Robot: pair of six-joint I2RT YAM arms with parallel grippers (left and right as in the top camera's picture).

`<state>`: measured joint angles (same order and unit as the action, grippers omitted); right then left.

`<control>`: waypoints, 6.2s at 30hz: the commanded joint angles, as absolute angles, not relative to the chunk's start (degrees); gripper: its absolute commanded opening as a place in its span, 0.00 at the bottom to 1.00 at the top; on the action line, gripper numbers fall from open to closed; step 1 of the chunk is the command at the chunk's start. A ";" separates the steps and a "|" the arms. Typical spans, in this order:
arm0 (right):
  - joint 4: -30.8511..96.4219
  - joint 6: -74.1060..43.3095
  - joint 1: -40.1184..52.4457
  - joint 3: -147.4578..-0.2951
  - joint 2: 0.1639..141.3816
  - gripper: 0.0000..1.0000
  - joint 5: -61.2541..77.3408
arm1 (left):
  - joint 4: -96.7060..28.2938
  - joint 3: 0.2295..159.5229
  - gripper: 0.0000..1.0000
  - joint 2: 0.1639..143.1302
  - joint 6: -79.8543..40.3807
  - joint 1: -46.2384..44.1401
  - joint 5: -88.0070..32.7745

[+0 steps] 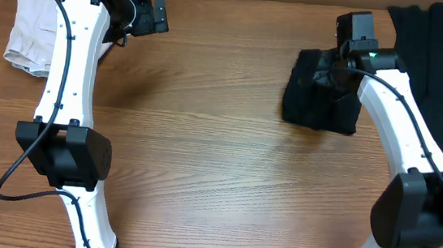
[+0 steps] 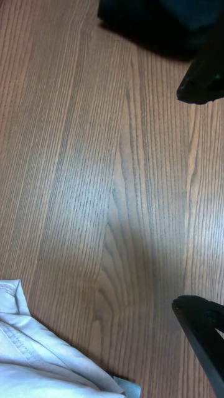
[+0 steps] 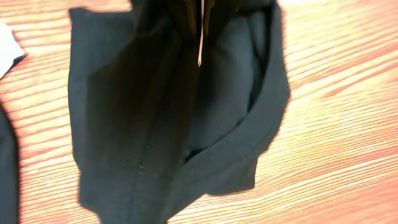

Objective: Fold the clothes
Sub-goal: 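Move the held bundle back toward the table center with the right gripper, then grasp the black bundle with the left gripper beside the right gripper, then release the right gripper and lift the bundle with the left gripper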

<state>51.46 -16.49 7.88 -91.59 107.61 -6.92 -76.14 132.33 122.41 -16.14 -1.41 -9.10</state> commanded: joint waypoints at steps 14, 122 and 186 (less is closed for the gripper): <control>56.66 -17.52 -6.85 -94.11 111.98 0.74 1.39 | -74.78 133.49 1.00 122.56 -14.17 -1.56 -8.34; 67.13 -35.59 20.82 -104.20 124.20 0.13 6.46 | -59.05 112.22 0.45 126.28 1.32 -18.11 -9.58; 67.68 -16.03 3.25 -105.51 124.18 0.83 21.10 | -54.61 97.36 0.22 127.24 -13.08 -15.73 26.46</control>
